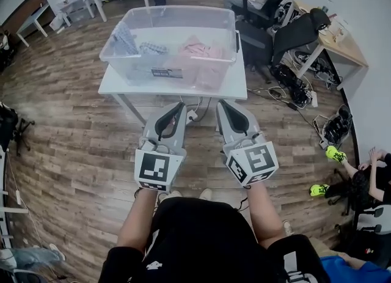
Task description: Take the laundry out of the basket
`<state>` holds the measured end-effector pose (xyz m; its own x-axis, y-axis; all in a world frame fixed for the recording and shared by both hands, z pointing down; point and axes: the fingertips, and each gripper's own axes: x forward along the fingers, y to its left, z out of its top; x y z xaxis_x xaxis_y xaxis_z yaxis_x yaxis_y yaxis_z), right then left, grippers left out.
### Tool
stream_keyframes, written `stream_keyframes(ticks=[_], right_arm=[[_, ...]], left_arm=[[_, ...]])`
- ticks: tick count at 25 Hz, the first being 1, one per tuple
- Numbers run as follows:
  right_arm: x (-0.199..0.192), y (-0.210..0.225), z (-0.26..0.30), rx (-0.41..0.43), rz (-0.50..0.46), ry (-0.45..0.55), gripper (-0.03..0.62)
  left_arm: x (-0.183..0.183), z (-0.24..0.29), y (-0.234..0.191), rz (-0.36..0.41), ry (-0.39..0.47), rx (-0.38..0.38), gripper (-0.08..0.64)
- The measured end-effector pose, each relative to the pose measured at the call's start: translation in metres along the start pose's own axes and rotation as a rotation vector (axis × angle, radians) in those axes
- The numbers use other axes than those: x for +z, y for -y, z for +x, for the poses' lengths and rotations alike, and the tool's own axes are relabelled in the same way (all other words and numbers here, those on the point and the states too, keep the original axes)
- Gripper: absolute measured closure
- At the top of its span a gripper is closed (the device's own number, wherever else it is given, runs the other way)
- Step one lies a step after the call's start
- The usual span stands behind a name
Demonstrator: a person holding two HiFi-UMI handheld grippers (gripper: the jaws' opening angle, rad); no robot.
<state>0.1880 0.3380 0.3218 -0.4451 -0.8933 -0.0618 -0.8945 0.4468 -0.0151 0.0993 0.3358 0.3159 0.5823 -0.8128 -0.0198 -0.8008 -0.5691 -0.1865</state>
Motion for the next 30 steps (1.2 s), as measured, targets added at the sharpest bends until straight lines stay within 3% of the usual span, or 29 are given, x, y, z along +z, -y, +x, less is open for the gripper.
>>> stream_keyframes(ticks=[13, 30], right_arm=[[-0.008, 0.007, -0.004, 0.051, 0.005, 0.006, 0.595], [-0.01, 0.002, 0.068, 0.062, -0.017, 0.001, 0.595]], left_arm=[[-0.008, -0.001, 0.008, 0.002, -0.017, 0.058, 0.551], [-0.02, 0.029, -0.06, -0.022, -0.006, 0.081, 0.551]])
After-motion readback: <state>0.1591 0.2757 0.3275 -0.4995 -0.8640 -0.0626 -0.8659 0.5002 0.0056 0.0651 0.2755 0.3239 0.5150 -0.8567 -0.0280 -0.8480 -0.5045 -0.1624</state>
